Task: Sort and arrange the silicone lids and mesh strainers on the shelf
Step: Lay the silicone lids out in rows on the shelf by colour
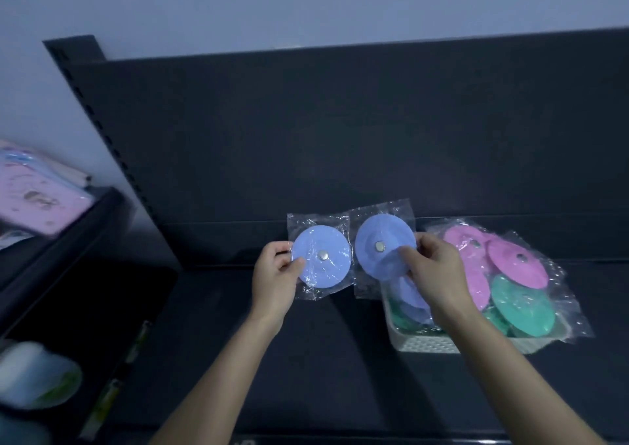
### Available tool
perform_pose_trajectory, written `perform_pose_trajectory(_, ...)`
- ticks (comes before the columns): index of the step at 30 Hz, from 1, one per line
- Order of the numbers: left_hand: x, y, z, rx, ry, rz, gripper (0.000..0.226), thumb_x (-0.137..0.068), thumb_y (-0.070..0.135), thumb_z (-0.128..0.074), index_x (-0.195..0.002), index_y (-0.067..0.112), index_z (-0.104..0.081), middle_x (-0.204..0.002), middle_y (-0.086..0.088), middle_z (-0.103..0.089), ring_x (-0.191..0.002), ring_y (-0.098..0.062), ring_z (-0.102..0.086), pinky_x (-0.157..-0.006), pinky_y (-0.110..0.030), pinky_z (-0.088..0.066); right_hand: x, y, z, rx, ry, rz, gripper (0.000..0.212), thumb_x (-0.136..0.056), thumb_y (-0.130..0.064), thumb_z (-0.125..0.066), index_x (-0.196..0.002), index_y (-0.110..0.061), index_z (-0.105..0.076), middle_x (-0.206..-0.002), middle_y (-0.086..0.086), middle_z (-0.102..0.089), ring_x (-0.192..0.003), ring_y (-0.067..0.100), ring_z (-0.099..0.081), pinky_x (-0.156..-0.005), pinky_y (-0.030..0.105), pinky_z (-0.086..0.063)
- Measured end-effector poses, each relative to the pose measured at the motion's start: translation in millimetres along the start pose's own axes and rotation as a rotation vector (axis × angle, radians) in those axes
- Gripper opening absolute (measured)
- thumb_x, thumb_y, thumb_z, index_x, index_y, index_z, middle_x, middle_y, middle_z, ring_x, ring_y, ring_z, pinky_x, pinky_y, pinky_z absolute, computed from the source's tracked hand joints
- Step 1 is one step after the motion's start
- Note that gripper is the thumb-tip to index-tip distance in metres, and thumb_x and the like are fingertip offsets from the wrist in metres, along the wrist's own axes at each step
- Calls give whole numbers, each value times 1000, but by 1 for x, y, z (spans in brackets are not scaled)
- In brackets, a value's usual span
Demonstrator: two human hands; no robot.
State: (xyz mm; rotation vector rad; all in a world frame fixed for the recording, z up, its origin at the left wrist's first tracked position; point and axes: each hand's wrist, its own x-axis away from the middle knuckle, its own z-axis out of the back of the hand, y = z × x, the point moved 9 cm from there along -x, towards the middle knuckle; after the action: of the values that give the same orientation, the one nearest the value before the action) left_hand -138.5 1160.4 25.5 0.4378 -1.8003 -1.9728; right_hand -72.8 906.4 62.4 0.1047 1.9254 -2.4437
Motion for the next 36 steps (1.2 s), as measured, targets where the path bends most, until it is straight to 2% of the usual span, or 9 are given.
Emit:
perform_pose_trajectory(2, -5, -12, 23, -16, 25, 18, 20, -89, 6, -58, -101, 22, -55, -95, -1, -70, -77, -15, -61, -72, -31, -48, 6, 0, -22, -6, -40, -12, 18, -82, -3, -56, -65, -10, -55, -57, -1, -46, -54, 14, -38, -47, 21, -32)
perform_pose_trajectory(7, -20, -51, 89, -66, 123, 95, 21, -88, 5, -56, -104, 19, -56, -100, -5, -67, -81, -18, -63, -81, -41, -53, 16, 21, -80, -23, -136, -139, 5, -76, -7, -58, -75, -3, -60, -59, 4, -49, -55, 18, -40, -52, 32, -33)
perform_pose_trajectory(12, -39, -84, 150, -81, 206, 156, 22, -85, 0, -56, -101, 15, -56, -100, -10, -65, -84, -21, -62, -87, -48, -54, 31, 34, -145, -78, -230, -276, 8, -79, 1, -55, -82, 3, -62, -56, 7, -53, -42, 16, -43, -40, 22, -33)
perform_pose_trajectory(17, -59, -105, 194, -138, 237, 181, 22, -86, -1, -56, -100, 16, -55, -99, -9, -64, -82, -20, -60, -86, -45, -53, 47, 48, -199, -124, -277, -389, 11, -79, 2, -54, -85, 5, -63, -59, 13, -54, -46, 20, -44, -45, 25, -31)
perform_pose_trajectory(21, -78, -117, 219, -210, 223, 192, 19, -86, -1, -57, -99, 13, -54, -99, -11, -64, -82, -21, -60, -78, -38, -50, 56, 56, -231, -158, -298, -465, 10, -77, 5, -54, -85, 7, -61, -55, 13, -48, -43, 18, -38, -45, 25, -29)
perform_pose_trajectory(24, -91, -127, 234, -268, 231, 205, 15, -86, -1, -58, -97, 8, -54, -96, -11, -63, -79, -20, -58, -70, -30, -46, 63, 65, -251, -187, -318, -521, 7, -76, 6, -54, -80, 3, -59, -53, 9, -41, -41, 16, -31, -41, 21, -29)
perform_pose_trajectory(27, -102, -132, 242, -277, 248, 218, 15, -86, -2, -58, -97, 7, -54, -93, -9, -59, -80, -19, -56, -67, -26, -42, 65, 75, -264, -198, -317, -551, 7, -74, 3, -57, -77, -3, -56, -57, 9, -39, -48, 16, -28, -47, 26, -24)
perform_pose_trajectory(31, -117, -139, 245, -296, 253, 244, 16, -86, -1, -58, -100, 4, -55, -94, -9, -60, -81, -21, -57, -70, -26, -44, 67, 84, -278, -208, -329, -567, 7, -77, 1, -59, -75, -6, -57, -60, 10, -43, -52, 17, -32, -50, 28, -25)
perform_pose_trajectory(36, -124, -145, 256, -454, 333, 307, 13, -84, 5, -56, -93, 6, -48, -89, -13, -60, -89, -35, -62, -70, -33, -47, 67, 89, -291, -208, -353, -566, 8, -81, 2, -58, -78, -5, -61, -60, 9, -49, -52, 17, -38, -57, 30, -32)
